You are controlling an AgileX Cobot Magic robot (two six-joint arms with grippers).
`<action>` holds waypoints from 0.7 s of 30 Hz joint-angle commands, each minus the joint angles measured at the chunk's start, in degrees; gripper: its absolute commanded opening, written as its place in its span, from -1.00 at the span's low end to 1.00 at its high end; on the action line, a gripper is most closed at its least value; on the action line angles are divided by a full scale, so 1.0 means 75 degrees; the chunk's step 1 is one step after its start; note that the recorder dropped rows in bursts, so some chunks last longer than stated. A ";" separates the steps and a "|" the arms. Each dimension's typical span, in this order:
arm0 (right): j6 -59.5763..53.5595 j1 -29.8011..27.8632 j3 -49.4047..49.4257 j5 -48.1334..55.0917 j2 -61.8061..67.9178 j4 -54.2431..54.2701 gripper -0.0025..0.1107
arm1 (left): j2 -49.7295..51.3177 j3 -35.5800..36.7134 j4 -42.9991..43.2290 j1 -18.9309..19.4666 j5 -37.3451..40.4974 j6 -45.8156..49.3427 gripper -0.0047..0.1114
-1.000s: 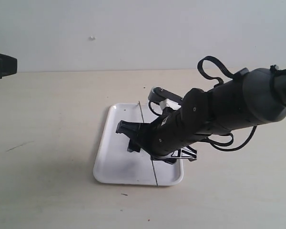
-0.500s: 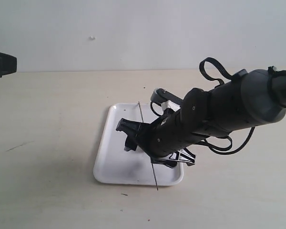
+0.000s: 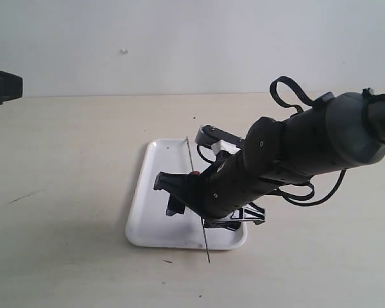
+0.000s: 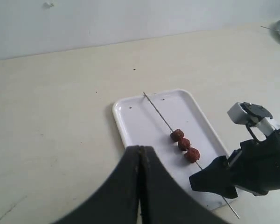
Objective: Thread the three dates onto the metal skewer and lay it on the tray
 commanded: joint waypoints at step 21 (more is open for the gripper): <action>-0.0926 -0.0030 0.2079 0.0303 -0.5235 -0.2038 -0.96 | -0.2967 0.1312 0.0236 0.0014 0.0053 -0.0180 -0.90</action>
